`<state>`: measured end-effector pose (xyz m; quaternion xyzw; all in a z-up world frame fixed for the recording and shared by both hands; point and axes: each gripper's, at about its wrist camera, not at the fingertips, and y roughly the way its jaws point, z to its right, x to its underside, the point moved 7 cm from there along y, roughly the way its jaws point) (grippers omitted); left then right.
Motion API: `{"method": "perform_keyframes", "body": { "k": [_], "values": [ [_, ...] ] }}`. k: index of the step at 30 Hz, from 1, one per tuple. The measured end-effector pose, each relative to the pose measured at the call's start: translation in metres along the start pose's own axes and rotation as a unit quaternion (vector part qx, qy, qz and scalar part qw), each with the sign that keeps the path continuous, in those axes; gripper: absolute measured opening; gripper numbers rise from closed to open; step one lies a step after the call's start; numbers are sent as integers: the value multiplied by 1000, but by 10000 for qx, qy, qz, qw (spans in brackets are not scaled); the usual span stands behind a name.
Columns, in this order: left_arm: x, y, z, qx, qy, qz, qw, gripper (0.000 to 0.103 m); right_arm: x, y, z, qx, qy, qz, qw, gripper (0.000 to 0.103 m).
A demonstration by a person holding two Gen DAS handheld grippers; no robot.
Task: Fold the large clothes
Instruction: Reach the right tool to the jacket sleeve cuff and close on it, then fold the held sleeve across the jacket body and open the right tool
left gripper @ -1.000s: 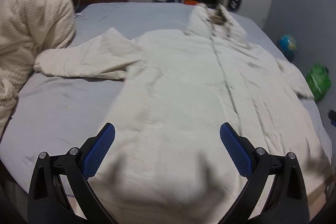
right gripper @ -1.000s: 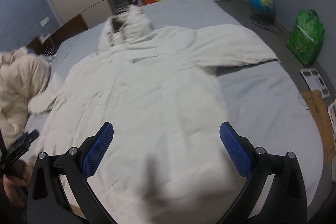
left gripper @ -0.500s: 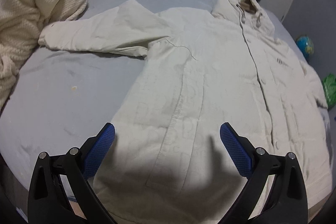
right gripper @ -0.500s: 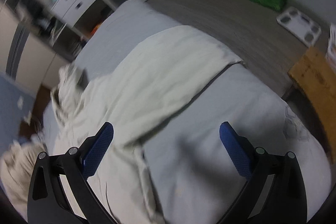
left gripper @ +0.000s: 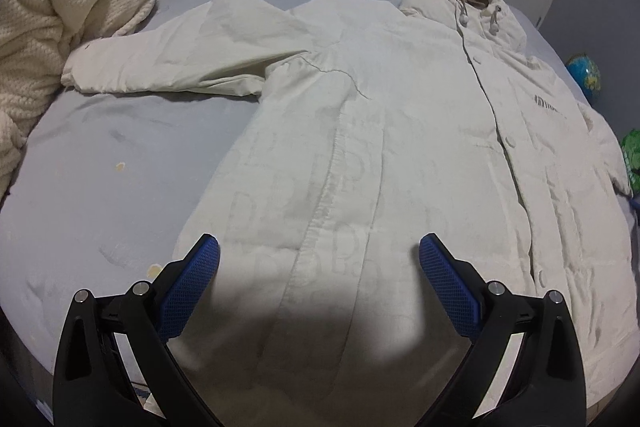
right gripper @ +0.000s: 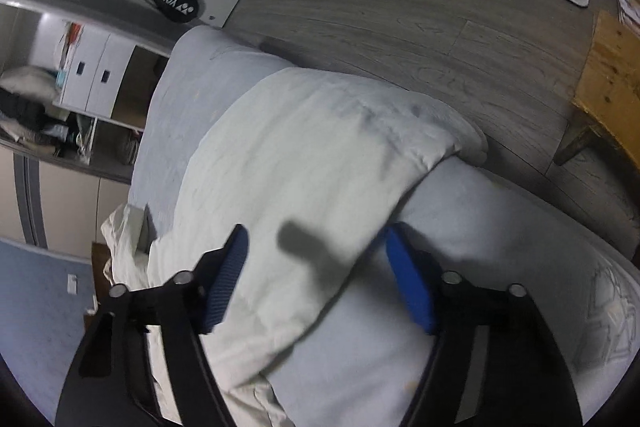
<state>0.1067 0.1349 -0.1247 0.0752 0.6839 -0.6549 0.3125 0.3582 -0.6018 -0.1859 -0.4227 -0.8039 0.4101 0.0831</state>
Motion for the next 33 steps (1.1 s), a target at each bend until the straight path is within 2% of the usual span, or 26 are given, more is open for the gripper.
{"method": "perform_keyframes", "body": {
  "k": [5, 8, 10, 18, 23, 27, 33],
  "values": [
    [0, 1, 3, -68, 108, 17, 9999, 96, -15, 8, 4, 99, 83, 123, 9998, 26],
    [0, 2, 3, -92, 109, 29, 9999, 96, -19, 6, 3, 85, 4, 201, 9998, 13],
    [0, 2, 6, -107, 139, 35, 9998, 96, -18, 2, -2, 92, -185, 296, 9993, 8],
    [-1, -2, 8, -25, 146, 118, 9998, 96, -3, -36, -53, -454, -702, 581, 9948, 6],
    [-3, -8, 5, 138, -14, 180, 9997, 96, 16, -57, -90, -535, -1201, 666, 9891, 4],
    [-4, -11, 3, 239, -119, 219, 9994, 96, 40, -71, -125, -703, -1578, 671, 9827, 4],
    [-7, -17, 3, 349, -154, 318, 9988, 96, 97, -78, -180, -1065, -2252, 481, 9673, 3]
  ]
}}
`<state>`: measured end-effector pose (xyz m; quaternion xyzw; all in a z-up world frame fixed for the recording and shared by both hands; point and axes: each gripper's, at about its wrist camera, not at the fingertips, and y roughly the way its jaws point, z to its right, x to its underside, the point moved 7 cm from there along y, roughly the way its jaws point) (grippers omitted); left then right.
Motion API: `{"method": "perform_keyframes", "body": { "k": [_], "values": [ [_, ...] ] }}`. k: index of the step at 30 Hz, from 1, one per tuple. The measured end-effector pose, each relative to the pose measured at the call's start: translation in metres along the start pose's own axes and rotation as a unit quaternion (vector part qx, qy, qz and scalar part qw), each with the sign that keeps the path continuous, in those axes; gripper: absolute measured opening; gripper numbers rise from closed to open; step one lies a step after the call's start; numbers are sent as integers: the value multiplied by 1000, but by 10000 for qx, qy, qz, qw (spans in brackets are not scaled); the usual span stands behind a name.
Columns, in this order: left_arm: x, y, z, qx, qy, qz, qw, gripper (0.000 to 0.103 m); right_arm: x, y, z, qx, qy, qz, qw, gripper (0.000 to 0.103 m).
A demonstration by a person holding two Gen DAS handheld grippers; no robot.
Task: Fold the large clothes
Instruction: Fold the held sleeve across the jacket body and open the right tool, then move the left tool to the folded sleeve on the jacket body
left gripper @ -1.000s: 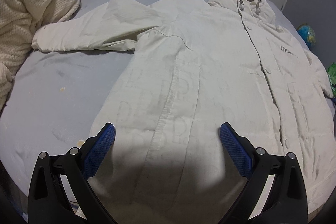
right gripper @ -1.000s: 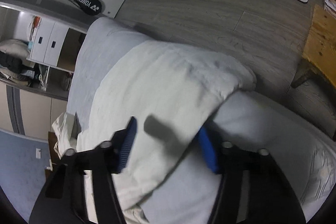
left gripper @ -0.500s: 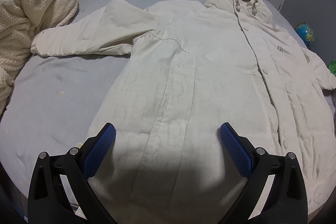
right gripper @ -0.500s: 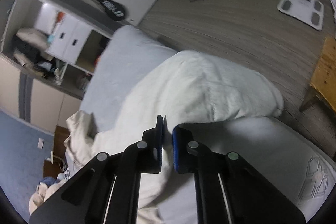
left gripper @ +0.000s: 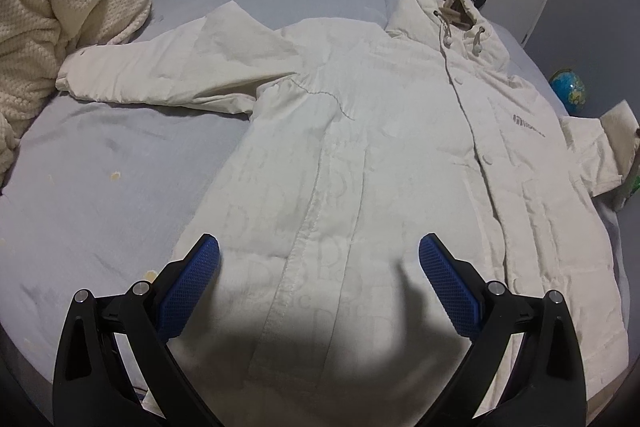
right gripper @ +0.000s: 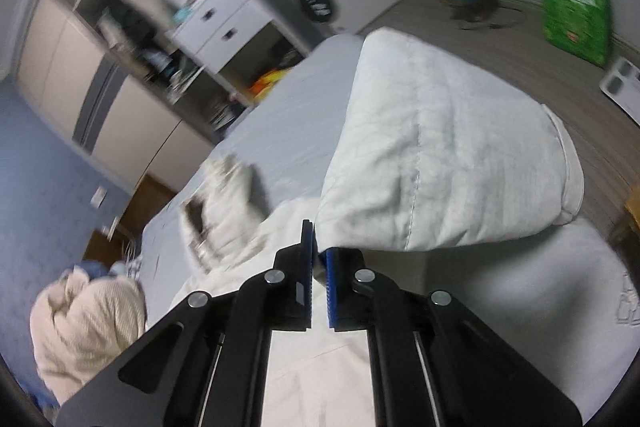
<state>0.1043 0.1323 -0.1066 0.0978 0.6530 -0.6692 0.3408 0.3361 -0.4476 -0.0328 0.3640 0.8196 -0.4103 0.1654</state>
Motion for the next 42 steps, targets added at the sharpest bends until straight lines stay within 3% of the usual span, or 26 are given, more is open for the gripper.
{"method": "perform_keyframes", "body": {
  "k": [8, 15, 24, 31, 33, 35, 42],
  "values": [
    [-2, -6, 0, 125, -40, 91, 9999, 96, 63, 23, -91, -281, -954, -477, 9939, 3],
    [-3, -7, -1, 174, -107, 132, 9997, 96, 140, 62, -131, 17, -1942, -1103, 9747, 2],
    [-2, -5, -2, 149, -116, 106, 9998, 96, 212, 96, -115, 483, -2284, -1844, 9547, 4],
    [0, -4, 3, 109, 50, 95, 9999, 96, 227, 73, -84, 613, -1790, -1761, 9660, 5],
    [1, -3, 6, 113, 114, 81, 9998, 96, 228, 66, -73, 685, -1631, -1715, 9692, 19],
    [3, -2, 8, 213, 112, 79, 9997, 96, 227, 57, -63, 780, -1528, -1644, 9714, 46],
    [6, -2, 19, 331, 182, 134, 9992, 96, 215, 11, -38, 1173, -1527, -1228, 9736, 58]
  ]
}}
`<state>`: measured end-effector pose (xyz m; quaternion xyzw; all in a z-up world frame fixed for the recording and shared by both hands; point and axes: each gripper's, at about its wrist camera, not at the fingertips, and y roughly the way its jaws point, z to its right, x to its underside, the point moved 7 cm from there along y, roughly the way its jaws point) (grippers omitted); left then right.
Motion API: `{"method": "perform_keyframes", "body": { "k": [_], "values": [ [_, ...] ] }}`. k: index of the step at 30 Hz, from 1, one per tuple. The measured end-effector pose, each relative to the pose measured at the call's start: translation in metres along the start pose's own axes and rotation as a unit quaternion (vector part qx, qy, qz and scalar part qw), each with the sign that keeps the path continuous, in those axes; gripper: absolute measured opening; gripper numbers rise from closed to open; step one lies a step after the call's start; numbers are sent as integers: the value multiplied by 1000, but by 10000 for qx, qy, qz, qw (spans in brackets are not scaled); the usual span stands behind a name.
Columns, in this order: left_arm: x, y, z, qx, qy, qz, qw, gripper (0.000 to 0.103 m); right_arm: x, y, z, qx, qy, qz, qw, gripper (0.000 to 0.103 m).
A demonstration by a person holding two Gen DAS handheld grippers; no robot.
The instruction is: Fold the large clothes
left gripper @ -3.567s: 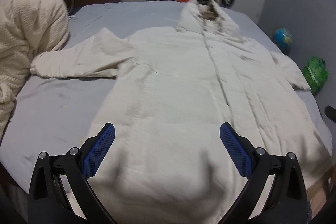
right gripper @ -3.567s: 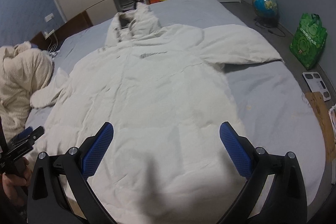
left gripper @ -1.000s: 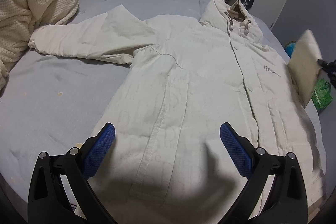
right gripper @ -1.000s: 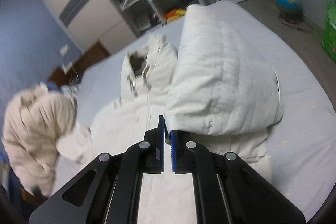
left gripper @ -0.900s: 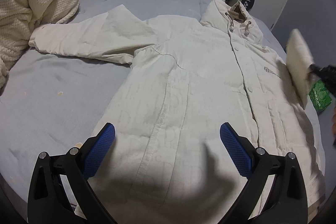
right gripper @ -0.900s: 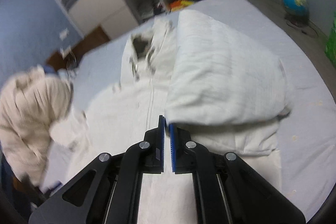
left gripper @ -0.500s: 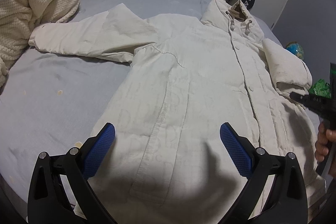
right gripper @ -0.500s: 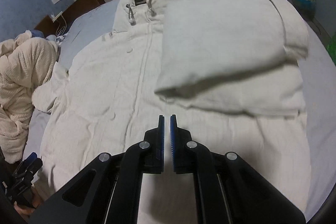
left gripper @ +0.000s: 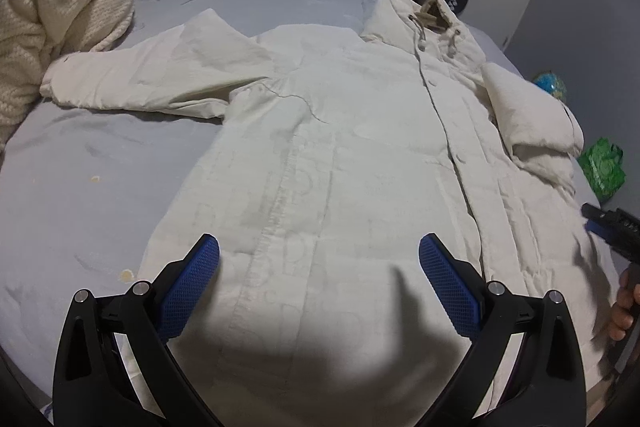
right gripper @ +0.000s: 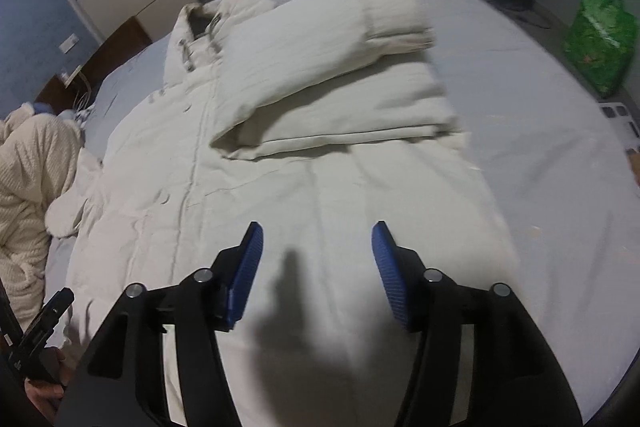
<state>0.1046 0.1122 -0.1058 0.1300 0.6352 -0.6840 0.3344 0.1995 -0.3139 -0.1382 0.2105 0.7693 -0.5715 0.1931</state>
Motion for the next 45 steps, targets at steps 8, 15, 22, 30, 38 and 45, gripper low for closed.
{"method": "perform_keyframes", "body": {
  "k": [8, 15, 22, 30, 38, 45],
  "values": [
    [3, 3, 46, -43, 857, -176, 9962, 96, 11, -5, 42, 732, 509, 88, 9960, 68],
    [-31, 22, 137, 34, 1808, -49, 9835, 96, 14, 2, 52, 796, 686, 21, 9945, 69],
    [-66, 52, 222, 183, 2435, 103, 9697, 89, 17, 4, 58, 642, 911, 4, 9938, 72],
    [-77, 84, 288, -3, 3233, 117, 9462, 89, 17, 12, 57, 542, 925, -108, 9942, 79],
    [-84, 121, 323, -99, 3738, -138, 9274, 78, 19, 12, 63, 387, 1096, -120, 9931, 80],
    [-80, 141, 348, -56, 4015, -339, 9152, 67, 17, 15, 61, 393, 1073, -118, 9934, 81]
  ]
}}
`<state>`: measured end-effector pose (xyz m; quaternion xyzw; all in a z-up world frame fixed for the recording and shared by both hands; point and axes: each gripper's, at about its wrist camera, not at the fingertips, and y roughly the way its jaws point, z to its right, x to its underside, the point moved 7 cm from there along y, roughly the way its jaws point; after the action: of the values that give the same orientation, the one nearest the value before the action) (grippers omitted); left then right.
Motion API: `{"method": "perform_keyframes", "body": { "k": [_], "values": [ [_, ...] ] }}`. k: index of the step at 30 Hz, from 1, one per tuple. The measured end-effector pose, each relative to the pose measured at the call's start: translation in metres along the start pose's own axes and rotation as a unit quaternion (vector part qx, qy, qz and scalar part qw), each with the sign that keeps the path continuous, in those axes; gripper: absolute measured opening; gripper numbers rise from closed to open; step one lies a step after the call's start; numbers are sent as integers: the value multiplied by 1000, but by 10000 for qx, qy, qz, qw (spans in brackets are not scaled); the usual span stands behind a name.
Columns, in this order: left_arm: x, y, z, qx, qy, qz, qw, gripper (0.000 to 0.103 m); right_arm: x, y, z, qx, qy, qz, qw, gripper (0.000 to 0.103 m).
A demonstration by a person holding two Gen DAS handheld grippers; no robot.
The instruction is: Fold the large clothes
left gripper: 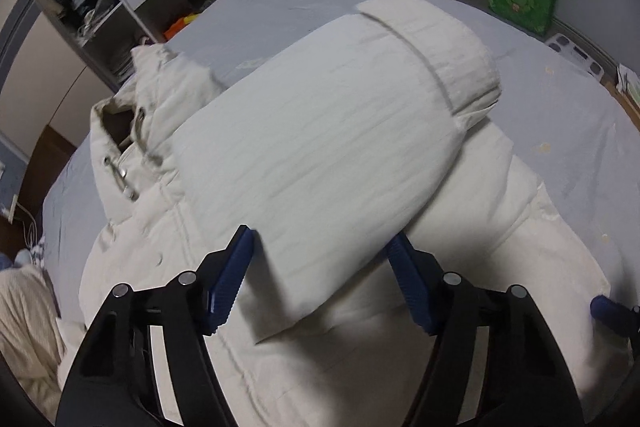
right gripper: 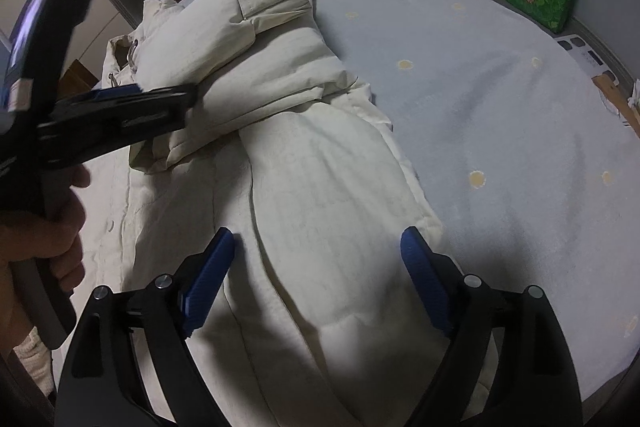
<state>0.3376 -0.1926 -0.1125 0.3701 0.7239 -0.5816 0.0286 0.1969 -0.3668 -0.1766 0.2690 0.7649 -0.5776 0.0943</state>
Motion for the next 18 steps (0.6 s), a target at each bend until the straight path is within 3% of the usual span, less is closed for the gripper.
{"method": "perform_keyframes", "body": {
  "k": [4, 6, 9, 13, 18],
  "values": [
    [-10, 2, 17, -57, 355, 112, 9993, 62, 0, 1, 0, -19, 10, 14, 10000, 82],
    [-16, 2, 19, -90, 479, 138, 9987, 42, 0, 2, 0, -16, 5, 19, 10000, 82],
    [-24, -5, 8, 214, 170, 225, 9994, 18, 0, 3, 1, -28, 12, 24, 10000, 83],
    [-28, -23, -19, 362, -381, 472, 9975, 11, 0, 3, 0, -3, -20, 28, 10000, 83],
    [-15, -48, -73, 306, -1319, 721, 9882, 8, 2, 4, 1, 32, -40, 36, 10000, 83]
  ]
}}
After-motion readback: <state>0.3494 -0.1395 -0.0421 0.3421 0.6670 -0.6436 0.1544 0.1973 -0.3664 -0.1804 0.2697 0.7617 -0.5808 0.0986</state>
